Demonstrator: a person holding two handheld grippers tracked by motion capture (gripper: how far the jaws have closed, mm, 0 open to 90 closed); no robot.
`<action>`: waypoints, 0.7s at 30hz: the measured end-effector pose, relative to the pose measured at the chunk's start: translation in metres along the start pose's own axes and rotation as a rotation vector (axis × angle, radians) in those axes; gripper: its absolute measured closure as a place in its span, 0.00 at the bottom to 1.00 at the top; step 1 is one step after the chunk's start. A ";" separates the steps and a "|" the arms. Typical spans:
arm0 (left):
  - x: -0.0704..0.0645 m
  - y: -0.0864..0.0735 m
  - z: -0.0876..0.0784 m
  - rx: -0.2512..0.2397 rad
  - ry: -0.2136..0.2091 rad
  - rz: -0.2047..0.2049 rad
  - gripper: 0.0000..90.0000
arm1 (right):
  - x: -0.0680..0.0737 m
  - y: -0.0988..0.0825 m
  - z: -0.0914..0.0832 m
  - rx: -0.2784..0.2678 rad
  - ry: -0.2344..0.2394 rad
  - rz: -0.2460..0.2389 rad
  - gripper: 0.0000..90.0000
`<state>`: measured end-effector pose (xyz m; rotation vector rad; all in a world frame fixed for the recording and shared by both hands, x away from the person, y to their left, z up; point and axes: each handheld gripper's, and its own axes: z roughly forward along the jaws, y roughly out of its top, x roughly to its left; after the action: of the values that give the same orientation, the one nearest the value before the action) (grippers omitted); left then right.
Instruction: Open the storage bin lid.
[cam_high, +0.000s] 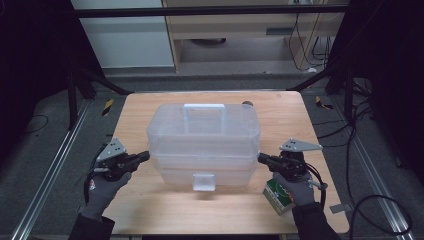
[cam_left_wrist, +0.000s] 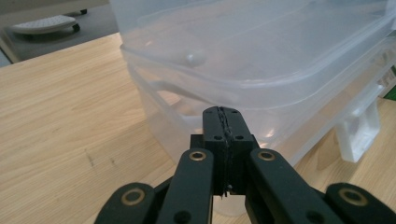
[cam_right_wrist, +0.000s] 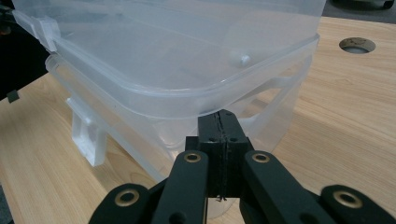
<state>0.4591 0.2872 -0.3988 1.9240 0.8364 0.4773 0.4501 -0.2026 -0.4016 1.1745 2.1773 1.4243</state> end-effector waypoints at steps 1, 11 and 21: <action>-0.001 0.000 0.000 -0.002 -0.003 0.001 0.99 | 0.000 0.000 0.000 0.000 0.000 0.000 1.00; -0.004 0.005 0.001 -0.037 -0.006 0.008 0.99 | 0.000 0.004 -0.001 -0.026 -0.004 0.008 1.00; -0.003 0.019 -0.003 -0.089 0.013 -0.004 0.99 | -0.002 0.022 0.000 -0.051 -0.004 -0.005 1.00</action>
<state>0.4613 0.2807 -0.3809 1.8390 0.8139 0.5163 0.4620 -0.2003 -0.3836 1.1525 2.1269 1.4658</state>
